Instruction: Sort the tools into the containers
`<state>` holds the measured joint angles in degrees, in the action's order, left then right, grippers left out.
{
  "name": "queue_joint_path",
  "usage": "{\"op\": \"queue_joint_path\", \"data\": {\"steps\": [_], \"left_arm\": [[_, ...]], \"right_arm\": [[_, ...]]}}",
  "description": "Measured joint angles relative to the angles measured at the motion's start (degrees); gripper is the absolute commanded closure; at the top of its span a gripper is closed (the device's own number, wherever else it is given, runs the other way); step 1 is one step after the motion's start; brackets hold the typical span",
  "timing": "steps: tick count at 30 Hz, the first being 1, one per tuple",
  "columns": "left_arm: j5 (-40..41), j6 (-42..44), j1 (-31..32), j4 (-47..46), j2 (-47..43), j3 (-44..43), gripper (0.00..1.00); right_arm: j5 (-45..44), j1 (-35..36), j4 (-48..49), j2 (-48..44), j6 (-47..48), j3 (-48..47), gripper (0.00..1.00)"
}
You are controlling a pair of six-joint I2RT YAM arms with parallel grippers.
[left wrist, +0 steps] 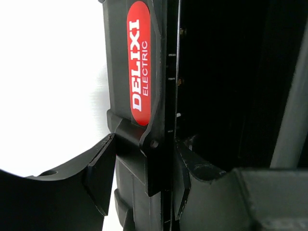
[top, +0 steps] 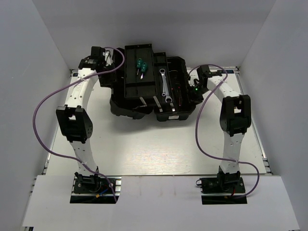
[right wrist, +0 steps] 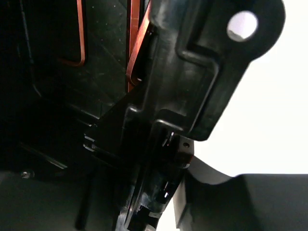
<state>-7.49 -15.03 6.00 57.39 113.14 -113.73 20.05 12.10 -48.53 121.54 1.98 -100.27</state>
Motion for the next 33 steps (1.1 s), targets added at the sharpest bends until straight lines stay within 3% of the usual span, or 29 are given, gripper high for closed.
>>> {"op": "queue_joint_path", "data": {"steps": [9, 20, 33], "left_arm": [[4.66, -1.29, 2.80, 2.64, 1.07, -8.15, 1.00], [12.07, -1.57, 7.69, 3.10, 2.84, -14.58, 1.00], [21.49, -1.49, 16.70, -3.45, 3.89, -19.52, 1.00]], "right_arm": [[1.27, 0.57, 0.17, 0.35, 0.26, -0.46, 1.00], [-5.05, 3.21, -1.40, 0.00, -1.88, -1.31, 1.00], [-10.64, 4.68, -4.52, -0.63, -3.96, -1.31, 1.00]]}}
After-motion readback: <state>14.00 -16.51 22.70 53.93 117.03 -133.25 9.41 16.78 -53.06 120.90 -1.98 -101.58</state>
